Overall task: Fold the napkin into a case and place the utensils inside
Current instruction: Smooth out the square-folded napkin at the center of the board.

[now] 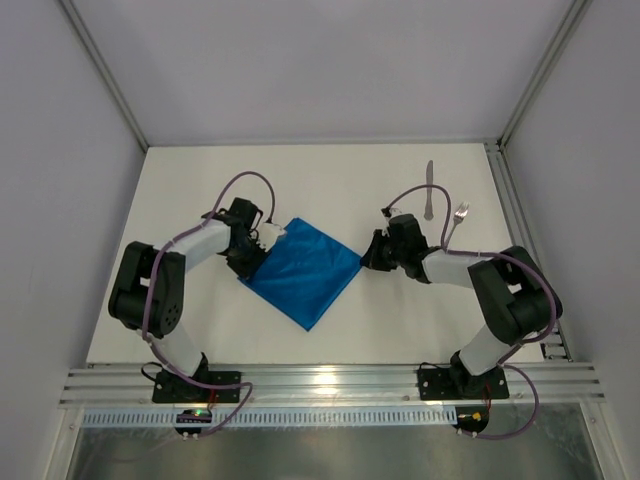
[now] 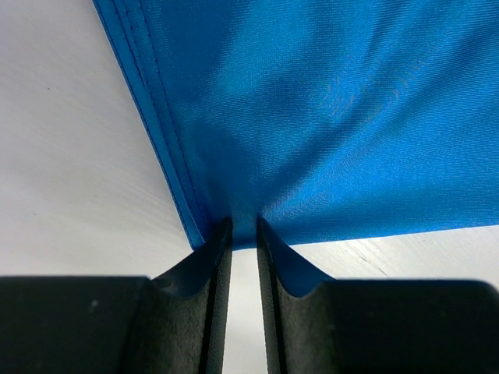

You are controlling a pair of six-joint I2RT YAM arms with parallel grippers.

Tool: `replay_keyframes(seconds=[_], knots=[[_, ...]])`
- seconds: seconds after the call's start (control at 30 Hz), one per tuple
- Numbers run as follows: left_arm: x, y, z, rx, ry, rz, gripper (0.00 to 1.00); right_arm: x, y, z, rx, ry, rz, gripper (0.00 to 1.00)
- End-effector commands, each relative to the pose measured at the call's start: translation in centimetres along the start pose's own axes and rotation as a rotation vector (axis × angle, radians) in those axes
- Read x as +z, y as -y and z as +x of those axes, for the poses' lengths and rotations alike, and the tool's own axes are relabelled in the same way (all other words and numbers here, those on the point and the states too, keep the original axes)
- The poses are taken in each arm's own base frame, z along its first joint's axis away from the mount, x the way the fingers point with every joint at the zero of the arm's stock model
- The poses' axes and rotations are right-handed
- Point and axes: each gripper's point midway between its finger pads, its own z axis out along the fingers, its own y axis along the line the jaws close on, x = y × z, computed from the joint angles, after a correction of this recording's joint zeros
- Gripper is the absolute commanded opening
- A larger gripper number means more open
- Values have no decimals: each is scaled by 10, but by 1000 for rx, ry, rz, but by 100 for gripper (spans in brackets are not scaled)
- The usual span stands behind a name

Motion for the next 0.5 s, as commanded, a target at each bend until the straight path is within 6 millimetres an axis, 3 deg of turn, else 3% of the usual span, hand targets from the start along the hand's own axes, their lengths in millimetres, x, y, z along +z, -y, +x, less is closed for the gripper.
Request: replay_keyframes(seconds=[0.0, 0.1, 0.2, 0.37, 0.47], knots=[[-4, -3, -2, 27, 30, -17, 22, 4, 8, -5, 1, 2, 33, 4], [-10, -3, -5, 31, 45, -18, 23, 5, 6, -4, -1, -17, 28, 4], [-25, 0, -12, 32, 71, -7, 26, -5, -5, -19, -30, -1, 17, 4], [-61, 6, -31, 39, 146, 5, 37, -39, -48, -75, -146, 91, -54, 4], [-90, 9, -58, 45, 237, 19, 46, -49, -61, -92, -197, 96, -67, 7]])
